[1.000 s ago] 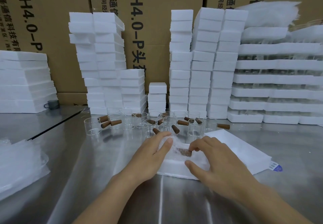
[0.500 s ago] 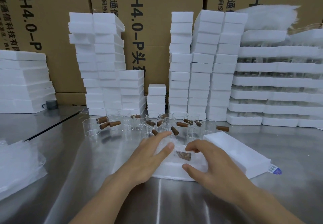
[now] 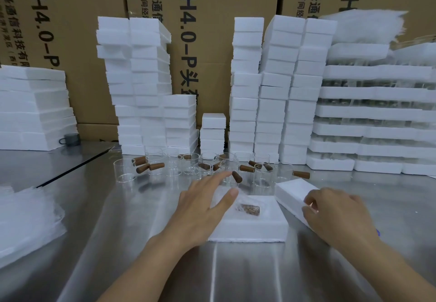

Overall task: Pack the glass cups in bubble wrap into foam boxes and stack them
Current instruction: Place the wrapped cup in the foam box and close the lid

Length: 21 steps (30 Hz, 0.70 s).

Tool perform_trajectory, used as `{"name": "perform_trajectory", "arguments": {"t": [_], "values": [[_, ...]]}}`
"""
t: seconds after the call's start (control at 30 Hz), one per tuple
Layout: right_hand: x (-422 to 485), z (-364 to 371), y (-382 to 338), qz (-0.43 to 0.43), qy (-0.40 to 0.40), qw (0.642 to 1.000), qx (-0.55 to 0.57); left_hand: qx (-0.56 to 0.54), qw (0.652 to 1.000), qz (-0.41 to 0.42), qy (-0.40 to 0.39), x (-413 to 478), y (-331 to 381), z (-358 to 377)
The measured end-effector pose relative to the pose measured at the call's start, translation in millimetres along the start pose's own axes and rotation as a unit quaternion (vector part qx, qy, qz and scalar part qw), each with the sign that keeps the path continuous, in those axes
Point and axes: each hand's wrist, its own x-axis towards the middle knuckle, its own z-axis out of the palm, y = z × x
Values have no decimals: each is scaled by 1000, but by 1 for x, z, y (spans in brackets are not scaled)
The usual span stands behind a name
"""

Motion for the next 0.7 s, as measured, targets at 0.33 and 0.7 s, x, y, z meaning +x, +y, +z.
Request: {"name": "perform_trajectory", "arguments": {"t": [0.33,0.7], "values": [[-11,-31,-45,-23,-56,605,794,-192,977,37,85,-4,36,-8],[-26,-20,-58,26,-173,590,788,-324,938,11,126,5,32,-20]]}}
